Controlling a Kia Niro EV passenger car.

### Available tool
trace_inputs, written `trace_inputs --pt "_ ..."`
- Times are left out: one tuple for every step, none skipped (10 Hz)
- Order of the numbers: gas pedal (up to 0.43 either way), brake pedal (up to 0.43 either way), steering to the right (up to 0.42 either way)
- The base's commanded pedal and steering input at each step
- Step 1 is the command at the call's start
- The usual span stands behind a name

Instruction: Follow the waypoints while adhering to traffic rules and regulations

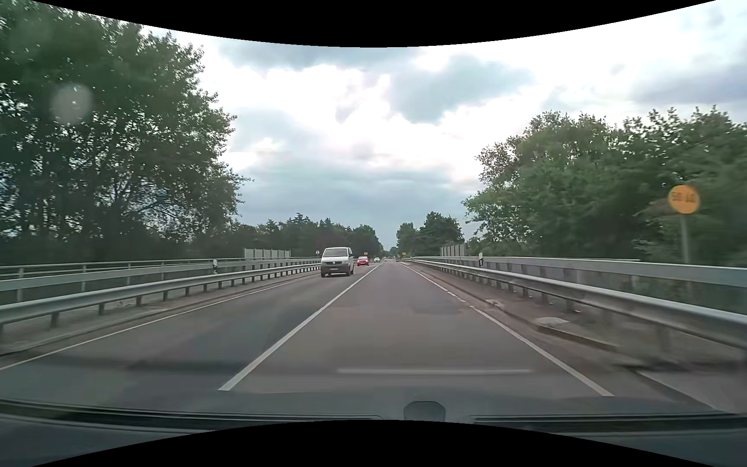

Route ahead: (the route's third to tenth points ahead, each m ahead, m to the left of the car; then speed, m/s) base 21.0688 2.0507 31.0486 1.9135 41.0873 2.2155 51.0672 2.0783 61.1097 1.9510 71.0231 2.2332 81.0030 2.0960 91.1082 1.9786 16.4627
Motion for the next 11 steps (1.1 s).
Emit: trace_inputs --pt "0.157 0.000 -0.003" --pt "0.157 0.000 -0.003" --pt "0.157 0.000 -0.003" --pt "0.157 0.000 -0.003" --pt "0.157 0.000 -0.003" --pt "0.157 0.000 -0.003" --pt "0.169 0.000 -0.003" --pt "0.169 0.000 -0.003" --pt "0.169 0.000 -0.003" --pt "0.169 0.000 -0.003" --pt "0.169 0.000 -0.003"
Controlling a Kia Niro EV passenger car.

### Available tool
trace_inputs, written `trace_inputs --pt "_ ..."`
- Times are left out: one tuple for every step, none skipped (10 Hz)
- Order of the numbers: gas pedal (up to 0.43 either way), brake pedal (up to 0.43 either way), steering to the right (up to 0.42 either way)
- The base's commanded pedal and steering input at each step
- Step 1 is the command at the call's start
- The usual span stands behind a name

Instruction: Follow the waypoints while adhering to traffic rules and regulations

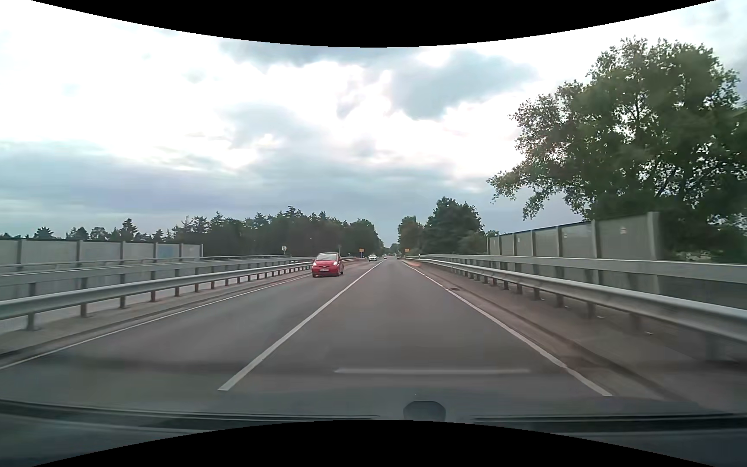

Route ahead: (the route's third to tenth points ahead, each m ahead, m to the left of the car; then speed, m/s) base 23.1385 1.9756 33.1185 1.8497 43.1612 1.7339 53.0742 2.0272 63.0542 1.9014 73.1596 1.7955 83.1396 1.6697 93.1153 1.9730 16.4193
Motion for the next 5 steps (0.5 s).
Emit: trace_inputs --pt "0.169 0.000 -0.003" --pt "0.169 0.000 -0.003" --pt "0.169 0.000 -0.003" --pt "0.169 0.000 -0.003" --pt "0.169 0.000 -0.004"
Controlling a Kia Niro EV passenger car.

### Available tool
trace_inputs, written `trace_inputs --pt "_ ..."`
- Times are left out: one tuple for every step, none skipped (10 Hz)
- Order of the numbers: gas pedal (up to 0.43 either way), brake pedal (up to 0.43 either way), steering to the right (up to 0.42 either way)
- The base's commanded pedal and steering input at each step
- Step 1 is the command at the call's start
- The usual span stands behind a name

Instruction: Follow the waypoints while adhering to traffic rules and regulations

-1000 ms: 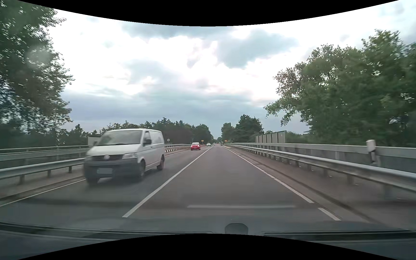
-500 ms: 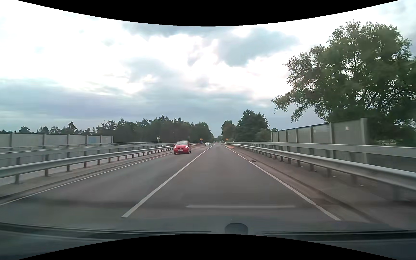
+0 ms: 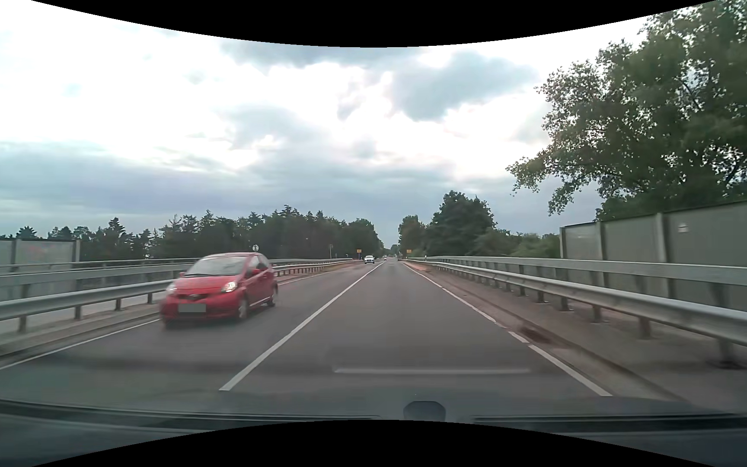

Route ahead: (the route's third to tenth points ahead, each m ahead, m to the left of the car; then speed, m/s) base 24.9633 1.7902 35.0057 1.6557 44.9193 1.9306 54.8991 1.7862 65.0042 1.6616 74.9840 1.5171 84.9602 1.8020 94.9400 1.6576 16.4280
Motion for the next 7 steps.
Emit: trace_inputs --pt "0.169 0.000 -0.004" --pt "0.169 0.000 -0.004" --pt "0.169 0.000 -0.004" --pt "0.169 0.000 -0.004" --pt "0.169 0.000 -0.003" --pt "0.169 0.000 -0.003" --pt "0.169 0.000 -0.003"
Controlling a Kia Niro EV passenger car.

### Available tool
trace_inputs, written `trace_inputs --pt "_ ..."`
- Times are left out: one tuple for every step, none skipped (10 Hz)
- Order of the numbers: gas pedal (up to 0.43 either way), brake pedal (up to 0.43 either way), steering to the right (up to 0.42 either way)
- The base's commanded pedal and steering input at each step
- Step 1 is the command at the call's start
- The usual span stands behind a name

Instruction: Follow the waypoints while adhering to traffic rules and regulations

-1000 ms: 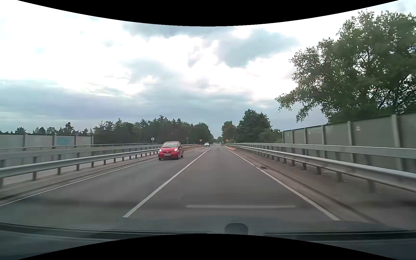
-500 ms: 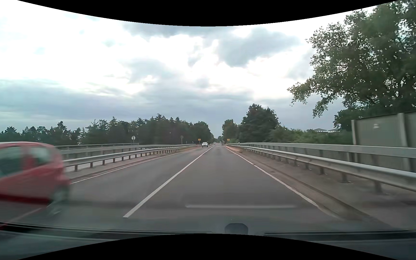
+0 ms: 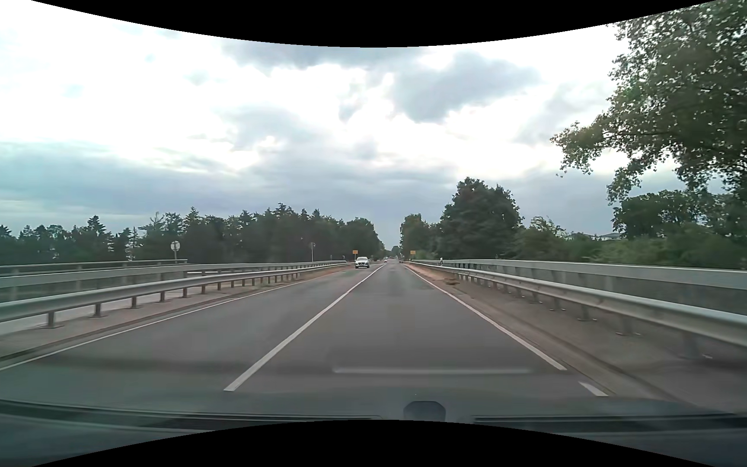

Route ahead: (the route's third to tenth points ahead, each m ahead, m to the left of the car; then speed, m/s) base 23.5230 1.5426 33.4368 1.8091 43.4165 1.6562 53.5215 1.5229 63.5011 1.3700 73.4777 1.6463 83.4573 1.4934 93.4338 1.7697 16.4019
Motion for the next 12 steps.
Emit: trace_inputs --pt "0.169 0.000 -0.003" --pt "0.169 0.000 -0.003" --pt "0.169 0.000 -0.003" --pt "0.169 0.000 -0.003" --pt "0.169 0.000 -0.003" --pt "0.169 0.000 -0.003" --pt "0.169 0.000 -0.002" --pt "0.169 0.000 -0.002" --pt "0.169 0.000 -0.002" --pt "0.169 0.000 -0.003" --pt "0.169 0.000 -0.003" --pt "0.169 0.000 -0.003"
